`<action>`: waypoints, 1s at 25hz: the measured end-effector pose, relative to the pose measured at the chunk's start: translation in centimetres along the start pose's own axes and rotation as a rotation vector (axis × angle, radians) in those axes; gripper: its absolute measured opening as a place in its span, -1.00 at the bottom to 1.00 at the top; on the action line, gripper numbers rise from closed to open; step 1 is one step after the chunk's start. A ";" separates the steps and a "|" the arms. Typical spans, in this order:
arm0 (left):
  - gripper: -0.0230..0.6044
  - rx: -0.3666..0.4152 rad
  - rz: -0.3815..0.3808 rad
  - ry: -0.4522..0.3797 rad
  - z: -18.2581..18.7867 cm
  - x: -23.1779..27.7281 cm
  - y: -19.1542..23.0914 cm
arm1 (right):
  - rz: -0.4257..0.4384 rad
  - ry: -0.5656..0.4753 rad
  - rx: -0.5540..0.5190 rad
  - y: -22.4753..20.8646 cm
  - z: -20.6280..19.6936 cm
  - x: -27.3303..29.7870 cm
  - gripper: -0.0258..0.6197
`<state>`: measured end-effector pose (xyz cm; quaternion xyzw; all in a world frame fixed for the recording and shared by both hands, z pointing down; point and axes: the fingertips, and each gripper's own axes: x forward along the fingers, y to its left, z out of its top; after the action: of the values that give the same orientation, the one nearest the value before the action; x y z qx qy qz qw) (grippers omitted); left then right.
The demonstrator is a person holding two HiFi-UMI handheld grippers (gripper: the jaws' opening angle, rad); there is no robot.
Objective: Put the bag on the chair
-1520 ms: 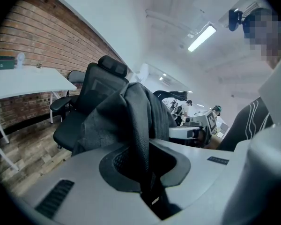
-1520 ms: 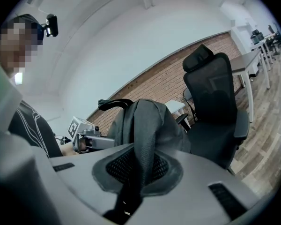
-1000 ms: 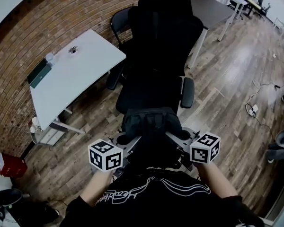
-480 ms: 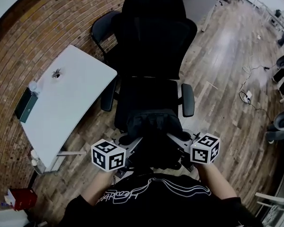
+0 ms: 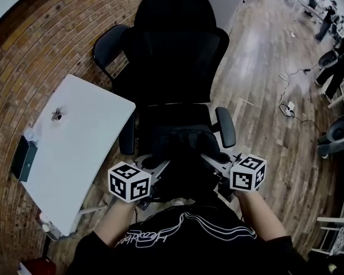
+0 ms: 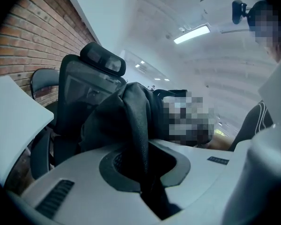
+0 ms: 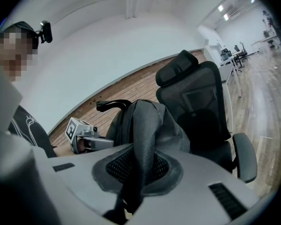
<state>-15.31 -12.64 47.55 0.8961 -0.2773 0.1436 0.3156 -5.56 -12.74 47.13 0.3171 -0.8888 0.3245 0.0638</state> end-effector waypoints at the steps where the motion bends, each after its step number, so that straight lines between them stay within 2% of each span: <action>1: -0.74 0.006 -0.001 0.000 0.4 0.2 0.5 | -0.004 -0.003 0.000 -0.2 0.4 0.4 -0.82; 8: -0.74 0.022 0.013 0.006 3.2 2.3 4.0 | -0.020 -0.001 -0.004 -3.1 3.0 3.1 -0.82; 15: -0.74 -0.009 0.043 0.025 5.5 5.8 8.2 | -0.007 0.030 0.019 -7.9 5.3 6.5 -0.82; 25: -0.74 -0.051 0.071 0.002 8.5 11.8 14.2 | -0.002 0.096 -0.013 -15.5 8.6 10.9 -0.82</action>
<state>-13.48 -32.12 53.07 0.8772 -0.3119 0.1485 0.3335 -3.98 -32.84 52.25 0.3016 -0.8866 0.3334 0.1086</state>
